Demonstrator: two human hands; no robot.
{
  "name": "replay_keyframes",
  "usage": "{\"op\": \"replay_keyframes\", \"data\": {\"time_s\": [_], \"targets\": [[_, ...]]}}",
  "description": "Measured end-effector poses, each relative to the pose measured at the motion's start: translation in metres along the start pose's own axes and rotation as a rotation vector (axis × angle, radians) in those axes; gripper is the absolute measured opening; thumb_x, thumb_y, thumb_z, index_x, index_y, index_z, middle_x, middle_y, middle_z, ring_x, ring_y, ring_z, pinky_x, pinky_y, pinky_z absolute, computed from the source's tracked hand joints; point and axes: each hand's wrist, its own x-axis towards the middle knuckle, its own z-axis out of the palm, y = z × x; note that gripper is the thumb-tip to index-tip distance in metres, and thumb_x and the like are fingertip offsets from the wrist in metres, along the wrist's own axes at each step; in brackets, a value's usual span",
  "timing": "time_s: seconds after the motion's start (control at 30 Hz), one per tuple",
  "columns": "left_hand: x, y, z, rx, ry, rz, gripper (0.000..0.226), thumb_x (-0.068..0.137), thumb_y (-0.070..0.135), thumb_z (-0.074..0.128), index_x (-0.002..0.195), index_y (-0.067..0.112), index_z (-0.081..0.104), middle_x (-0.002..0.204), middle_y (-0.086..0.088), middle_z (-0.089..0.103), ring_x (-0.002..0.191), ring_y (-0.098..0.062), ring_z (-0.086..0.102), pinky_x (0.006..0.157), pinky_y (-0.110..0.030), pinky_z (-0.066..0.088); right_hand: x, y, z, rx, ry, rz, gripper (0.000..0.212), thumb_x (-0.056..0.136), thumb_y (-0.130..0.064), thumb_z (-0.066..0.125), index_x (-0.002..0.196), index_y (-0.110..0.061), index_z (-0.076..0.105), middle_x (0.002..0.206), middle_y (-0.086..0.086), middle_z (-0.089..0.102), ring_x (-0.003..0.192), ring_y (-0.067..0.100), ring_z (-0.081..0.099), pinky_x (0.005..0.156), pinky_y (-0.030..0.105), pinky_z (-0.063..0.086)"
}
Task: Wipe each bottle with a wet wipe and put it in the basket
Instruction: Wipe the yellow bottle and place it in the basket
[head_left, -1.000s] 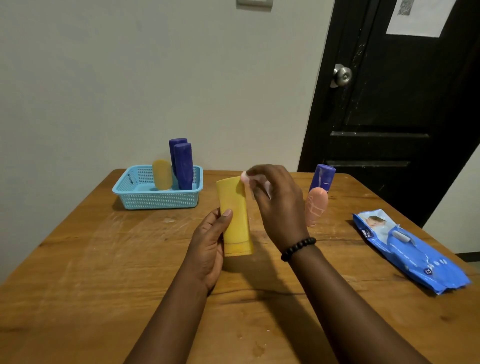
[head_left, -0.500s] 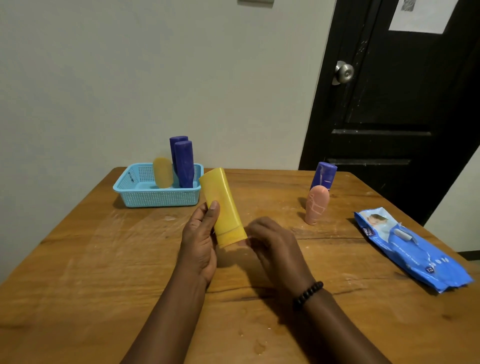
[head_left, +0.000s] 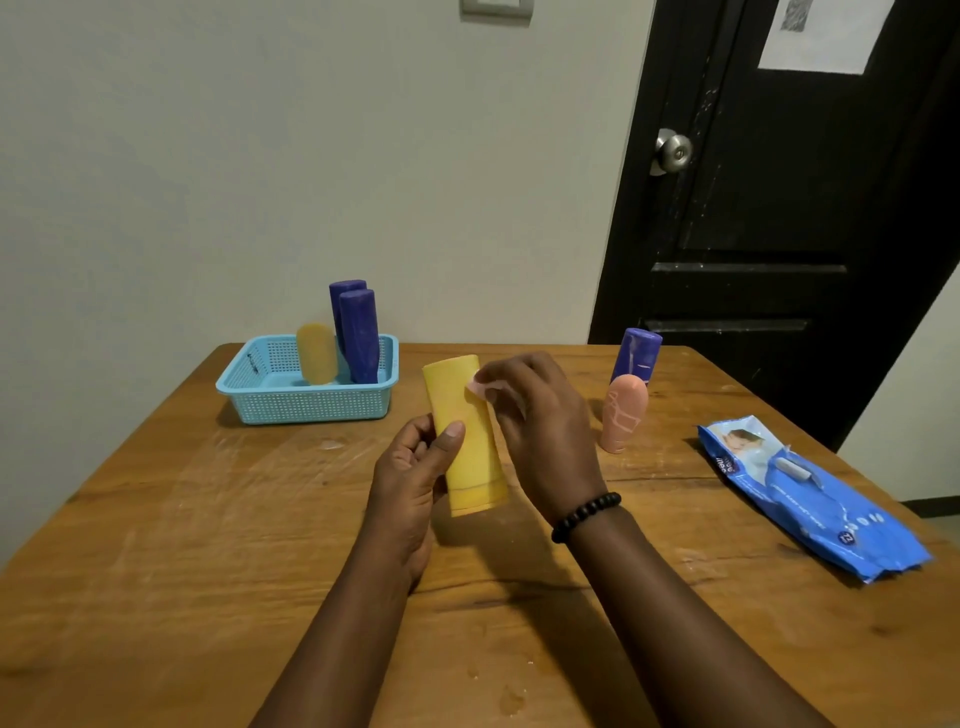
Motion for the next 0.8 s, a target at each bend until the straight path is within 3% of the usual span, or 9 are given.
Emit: {"op": "replay_keyframes", "data": {"time_s": [0.13,0.3,0.43,0.6,0.8], "targets": [[0.000,0.002,-0.001,-0.031,0.046,0.020,0.040,0.084,0.031,0.069,0.122,0.019,0.064,0.116,-0.009,0.072,0.107,-0.025,0.068,0.090,-0.046,0.056,-0.019,0.003,0.000,-0.044,-0.102,-0.065,0.024,0.085,-0.020,0.053,0.105,-0.017,0.066,0.113,0.000,0.058,0.101,0.011,0.057,0.080,0.028,0.057],[0.004,0.000,-0.003,-0.056,0.152,0.033,0.026,0.089,0.025,0.069,0.114,0.018,0.066,0.104,-0.005,0.074,0.094,-0.019,0.069,0.075,-0.035,0.057,-0.058,0.014,-0.005,-0.030,-0.166,-0.076,0.019,0.085,-0.006,0.064,0.100,-0.018,0.070,0.107,-0.003,0.059,0.094,0.005,0.057,0.077,0.018,0.053],[0.002,-0.001,-0.002,-0.054,0.174,0.012,0.026,0.091,0.026,0.067,0.115,0.017,0.065,0.102,-0.002,0.074,0.094,-0.017,0.069,0.075,-0.033,0.056,-0.064,0.015,-0.011,0.147,-0.179,0.158,0.024,0.089,-0.003,0.062,0.101,-0.023,0.068,0.109,-0.008,0.059,0.103,-0.004,0.053,0.082,0.006,0.044],[0.000,-0.002,0.001,-0.031,0.154,-0.014,0.039,0.087,0.032,0.069,0.121,0.015,0.063,0.109,-0.007,0.074,0.096,-0.017,0.071,0.077,-0.034,0.055,-0.061,0.002,-0.004,0.475,-0.176,0.456,0.013,0.098,-0.020,0.055,0.099,-0.031,0.061,0.097,-0.008,0.068,0.085,0.009,0.067,0.071,0.032,0.060],[-0.003,0.006,0.004,-0.206,0.060,-0.096,0.031,0.100,0.028,0.053,0.124,0.010,0.058,0.113,-0.013,0.070,0.094,-0.015,0.073,0.069,-0.030,0.059,-0.056,-0.002,0.000,0.561,-0.082,0.598,0.005,0.097,-0.025,0.059,0.093,-0.028,0.061,0.092,-0.007,0.069,0.075,0.016,0.070,0.068,0.037,0.060]]}}
